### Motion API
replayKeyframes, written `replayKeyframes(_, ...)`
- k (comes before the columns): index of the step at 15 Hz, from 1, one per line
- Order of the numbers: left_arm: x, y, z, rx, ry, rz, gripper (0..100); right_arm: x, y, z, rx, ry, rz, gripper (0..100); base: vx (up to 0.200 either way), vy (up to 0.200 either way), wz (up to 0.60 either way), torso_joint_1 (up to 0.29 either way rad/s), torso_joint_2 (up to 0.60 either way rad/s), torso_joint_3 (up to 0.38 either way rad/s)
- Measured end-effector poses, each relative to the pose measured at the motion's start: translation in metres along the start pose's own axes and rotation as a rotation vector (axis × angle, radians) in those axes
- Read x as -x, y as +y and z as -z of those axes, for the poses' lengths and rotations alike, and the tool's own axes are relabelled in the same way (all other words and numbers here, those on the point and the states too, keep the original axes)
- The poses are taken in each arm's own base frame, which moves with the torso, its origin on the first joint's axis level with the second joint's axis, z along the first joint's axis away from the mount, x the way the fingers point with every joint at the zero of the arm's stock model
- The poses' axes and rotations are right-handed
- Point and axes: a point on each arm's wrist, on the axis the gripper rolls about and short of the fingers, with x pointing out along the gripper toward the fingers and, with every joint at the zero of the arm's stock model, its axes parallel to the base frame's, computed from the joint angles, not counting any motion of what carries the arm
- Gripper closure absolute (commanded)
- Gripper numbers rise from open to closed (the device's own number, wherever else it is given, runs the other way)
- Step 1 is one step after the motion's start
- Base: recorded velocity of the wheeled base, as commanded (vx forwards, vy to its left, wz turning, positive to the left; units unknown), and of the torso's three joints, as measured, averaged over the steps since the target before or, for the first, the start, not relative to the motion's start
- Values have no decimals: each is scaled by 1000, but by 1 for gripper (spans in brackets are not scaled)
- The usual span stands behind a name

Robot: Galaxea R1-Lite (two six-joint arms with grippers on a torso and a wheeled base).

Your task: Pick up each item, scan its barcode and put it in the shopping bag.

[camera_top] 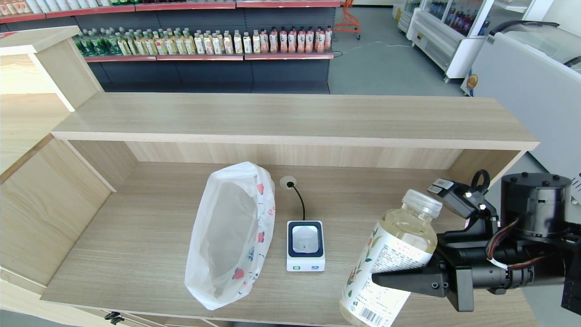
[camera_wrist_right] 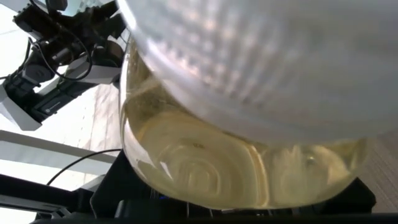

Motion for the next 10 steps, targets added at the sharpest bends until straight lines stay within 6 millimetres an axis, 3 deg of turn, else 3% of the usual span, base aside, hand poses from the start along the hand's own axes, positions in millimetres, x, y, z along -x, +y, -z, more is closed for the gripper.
replayKeyframes(10, 0, 0, 0, 0, 0, 0, 0, 5, 8, -3, 22, -6, 1, 100, 0, 0, 0, 0, 0, 0)
